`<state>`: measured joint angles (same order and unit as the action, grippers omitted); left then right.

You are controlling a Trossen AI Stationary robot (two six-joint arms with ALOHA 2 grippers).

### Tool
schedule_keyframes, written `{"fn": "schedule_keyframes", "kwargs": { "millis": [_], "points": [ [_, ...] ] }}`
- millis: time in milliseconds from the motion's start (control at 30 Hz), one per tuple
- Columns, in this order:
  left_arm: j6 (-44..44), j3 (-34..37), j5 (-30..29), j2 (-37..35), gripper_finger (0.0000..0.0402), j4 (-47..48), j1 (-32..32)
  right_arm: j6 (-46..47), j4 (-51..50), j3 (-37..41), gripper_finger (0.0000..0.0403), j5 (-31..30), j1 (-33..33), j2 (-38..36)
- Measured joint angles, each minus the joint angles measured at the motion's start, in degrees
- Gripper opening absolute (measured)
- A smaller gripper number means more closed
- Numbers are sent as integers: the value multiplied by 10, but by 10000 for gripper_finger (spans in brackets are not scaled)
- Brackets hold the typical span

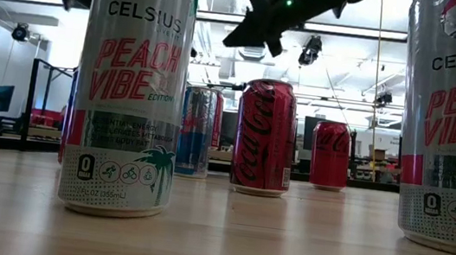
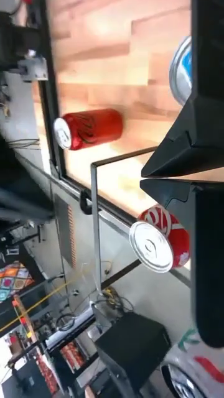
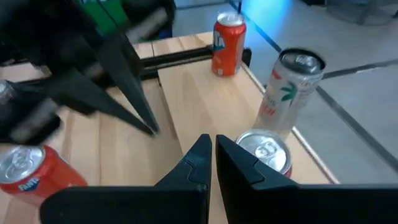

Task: Place canned beverage on shelf
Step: Put the red white soda can on the shelf

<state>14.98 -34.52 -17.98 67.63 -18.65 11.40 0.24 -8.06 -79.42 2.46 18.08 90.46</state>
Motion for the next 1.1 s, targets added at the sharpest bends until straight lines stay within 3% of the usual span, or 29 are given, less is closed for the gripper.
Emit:
{"fn": "schedule_keyframes", "kwargs": {
  "millis": [433, 1100],
  "points": [
    [27, -60, -16, 120, 0, 13, 40, -41, -15, 0, 12, -26, 3, -4],
    [25, -71, -15, 154, 0, 15, 76, -48, -17, 0, 12, -26, 3, -4]
  ]
}}
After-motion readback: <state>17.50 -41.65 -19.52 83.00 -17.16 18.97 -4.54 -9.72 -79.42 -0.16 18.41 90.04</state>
